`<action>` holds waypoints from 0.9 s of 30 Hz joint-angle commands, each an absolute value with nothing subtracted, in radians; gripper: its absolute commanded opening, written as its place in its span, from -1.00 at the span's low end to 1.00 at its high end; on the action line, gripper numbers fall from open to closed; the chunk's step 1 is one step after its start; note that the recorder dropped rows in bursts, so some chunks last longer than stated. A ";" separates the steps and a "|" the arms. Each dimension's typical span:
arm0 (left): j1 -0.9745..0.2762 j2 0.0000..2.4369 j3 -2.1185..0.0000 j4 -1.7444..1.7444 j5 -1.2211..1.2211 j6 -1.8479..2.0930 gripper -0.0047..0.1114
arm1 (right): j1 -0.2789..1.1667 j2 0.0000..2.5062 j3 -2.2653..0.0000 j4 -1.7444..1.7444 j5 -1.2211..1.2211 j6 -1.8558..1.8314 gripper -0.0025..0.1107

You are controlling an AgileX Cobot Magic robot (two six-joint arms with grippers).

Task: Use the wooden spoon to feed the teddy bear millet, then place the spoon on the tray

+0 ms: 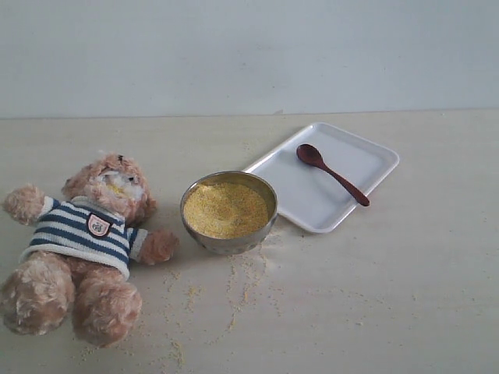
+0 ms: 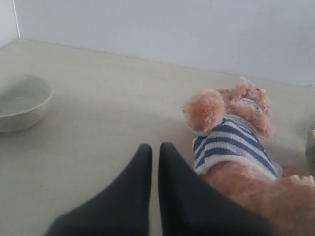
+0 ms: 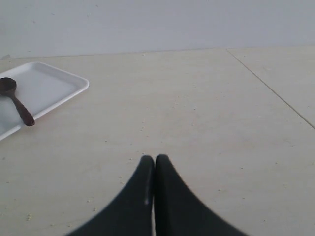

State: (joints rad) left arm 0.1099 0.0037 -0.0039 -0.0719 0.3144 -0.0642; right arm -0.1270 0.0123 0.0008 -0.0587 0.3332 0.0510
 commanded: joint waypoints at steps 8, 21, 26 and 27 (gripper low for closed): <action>0.052 0.000 0.000 -0.149 0.325 0.057 -0.83 | -0.128 0.013 0.000 -0.056 0.325 0.046 -0.96; 0.049 0.000 0.000 -0.150 0.322 0.050 -0.83 | -0.128 0.013 0.000 -0.056 0.325 0.046 -0.96; 0.049 0.000 0.000 -0.150 0.322 0.050 -0.83 | -0.128 0.013 0.000 -0.056 0.325 0.046 -0.96; 0.049 0.000 0.000 -0.150 0.322 0.050 -0.83 | -0.128 0.013 0.000 -0.056 0.325 0.046 -0.96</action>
